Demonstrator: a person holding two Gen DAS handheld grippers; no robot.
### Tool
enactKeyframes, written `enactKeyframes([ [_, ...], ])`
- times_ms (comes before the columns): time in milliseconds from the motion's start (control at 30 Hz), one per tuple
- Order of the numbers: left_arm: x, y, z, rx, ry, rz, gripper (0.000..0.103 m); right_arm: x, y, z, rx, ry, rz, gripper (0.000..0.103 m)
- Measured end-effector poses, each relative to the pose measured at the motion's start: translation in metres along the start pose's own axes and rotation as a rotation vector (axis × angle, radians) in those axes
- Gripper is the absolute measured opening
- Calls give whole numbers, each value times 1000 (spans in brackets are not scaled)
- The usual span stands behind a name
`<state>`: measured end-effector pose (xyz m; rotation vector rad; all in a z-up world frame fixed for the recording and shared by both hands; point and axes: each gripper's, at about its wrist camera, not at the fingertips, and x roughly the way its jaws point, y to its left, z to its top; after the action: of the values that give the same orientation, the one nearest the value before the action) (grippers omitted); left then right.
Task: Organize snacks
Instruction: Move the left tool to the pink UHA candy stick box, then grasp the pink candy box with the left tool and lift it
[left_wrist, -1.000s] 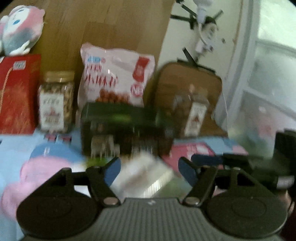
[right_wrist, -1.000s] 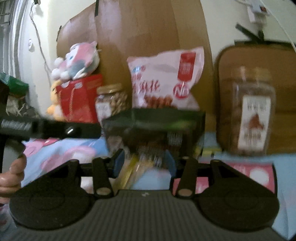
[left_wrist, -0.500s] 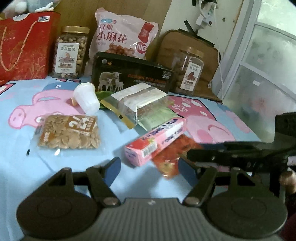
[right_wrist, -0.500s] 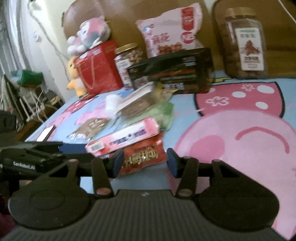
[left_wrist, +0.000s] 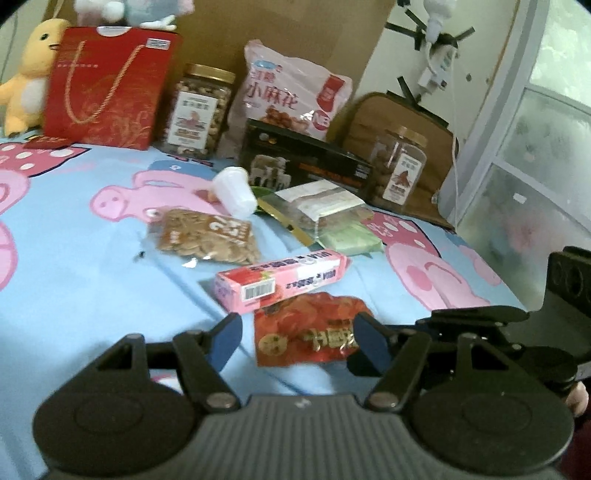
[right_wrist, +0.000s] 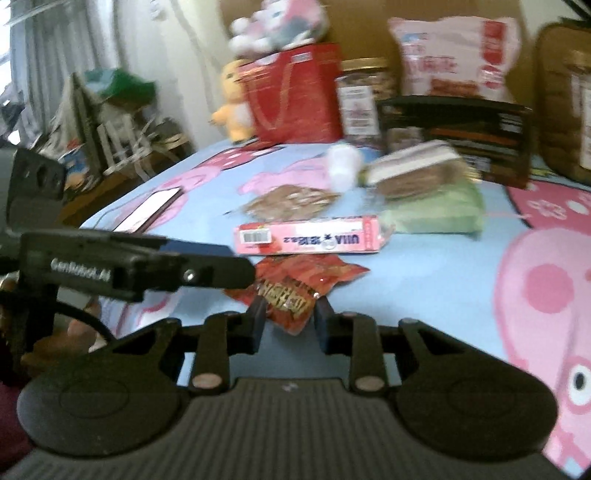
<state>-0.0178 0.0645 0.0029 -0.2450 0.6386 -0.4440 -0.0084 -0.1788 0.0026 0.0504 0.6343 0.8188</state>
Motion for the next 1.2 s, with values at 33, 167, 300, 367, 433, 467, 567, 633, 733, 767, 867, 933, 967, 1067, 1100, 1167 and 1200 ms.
enactKeyframes([
  [33,-3,1,-1,-5,-3,-1,67,-1,2,0,-12,-3,8,35],
  [167,-9,4,-3,-13,-13,-14,68,-7,3,-1,-19,-26,-16,37],
  [300,-12,1,-4,-5,-15,-25,68,-13,-2,-3,13,-51,-47,39],
  [367,-13,1,-4,-8,-16,-32,68,-15,-4,-4,23,-61,-57,40],
  [433,-12,1,-3,-15,-12,-41,68,-17,-4,-5,21,-68,-62,40],
  [467,-11,1,-3,-19,-7,-47,68,-17,-4,-5,17,-72,-63,40],
  [567,-8,0,-1,-23,3,-61,68,-20,-4,-6,6,-86,-69,43],
  [633,-5,-1,0,-21,12,-66,68,-20,-7,-6,11,-90,-67,46],
  [733,0,-3,1,-22,27,-57,68,-19,-11,-6,26,-84,-66,49],
  [767,1,-3,3,-21,27,-49,68,-18,-14,-6,34,-83,-66,50],
  [867,2,1,10,-33,16,-35,68,-18,-20,-1,43,-88,-71,50],
  [933,2,6,14,-54,11,-28,68,-17,-24,4,47,-98,-84,50],
  [967,3,8,15,-65,13,-24,68,-15,-27,8,49,-101,-86,50],
  [1067,6,13,16,-80,18,0,68,-9,-36,17,45,-99,-88,50],
  [1100,7,15,17,-88,20,7,68,-5,-38,20,38,-93,-86,50],
  [1167,10,18,18,-106,25,8,68,2,-41,26,25,-76,-82,51],
  [1200,11,19,19,-111,27,9,68,6,-42,28,17,-64,-79,51],
])
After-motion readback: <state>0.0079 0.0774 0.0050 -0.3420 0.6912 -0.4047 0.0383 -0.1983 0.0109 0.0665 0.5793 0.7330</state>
